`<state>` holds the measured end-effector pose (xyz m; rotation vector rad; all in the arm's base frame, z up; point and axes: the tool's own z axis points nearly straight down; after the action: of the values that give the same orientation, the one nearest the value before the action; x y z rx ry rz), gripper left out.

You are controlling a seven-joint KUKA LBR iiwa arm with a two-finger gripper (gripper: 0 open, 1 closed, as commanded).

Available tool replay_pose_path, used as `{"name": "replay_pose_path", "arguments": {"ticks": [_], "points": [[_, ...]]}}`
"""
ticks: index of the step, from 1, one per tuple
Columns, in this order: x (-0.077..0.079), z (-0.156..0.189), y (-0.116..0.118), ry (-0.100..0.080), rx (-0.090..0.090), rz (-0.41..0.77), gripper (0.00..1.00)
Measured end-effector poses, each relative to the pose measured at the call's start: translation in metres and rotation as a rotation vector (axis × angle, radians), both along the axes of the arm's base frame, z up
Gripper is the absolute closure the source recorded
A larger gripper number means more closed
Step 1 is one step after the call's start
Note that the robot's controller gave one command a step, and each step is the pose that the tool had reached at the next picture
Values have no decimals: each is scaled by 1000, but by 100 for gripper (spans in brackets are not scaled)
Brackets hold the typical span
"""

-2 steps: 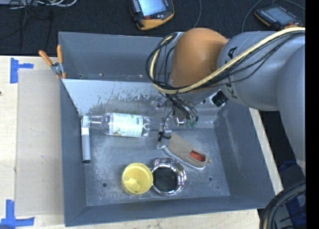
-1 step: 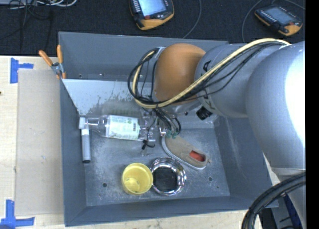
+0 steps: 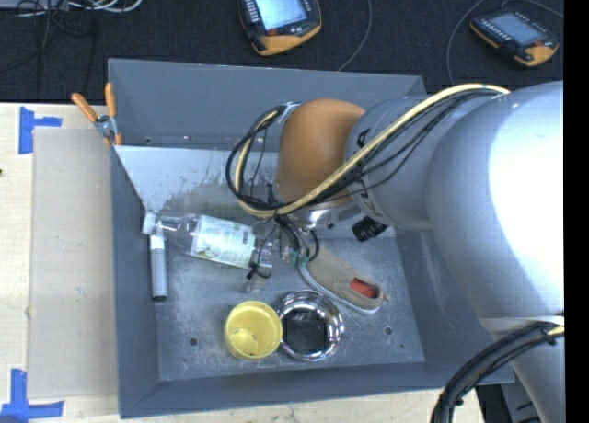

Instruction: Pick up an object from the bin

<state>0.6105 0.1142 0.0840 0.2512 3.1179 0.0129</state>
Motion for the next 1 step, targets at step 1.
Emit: {"name": "replay_pose_path", "arguments": {"ticks": [1], "points": [[0,0,0,3,0,0,100]]}}
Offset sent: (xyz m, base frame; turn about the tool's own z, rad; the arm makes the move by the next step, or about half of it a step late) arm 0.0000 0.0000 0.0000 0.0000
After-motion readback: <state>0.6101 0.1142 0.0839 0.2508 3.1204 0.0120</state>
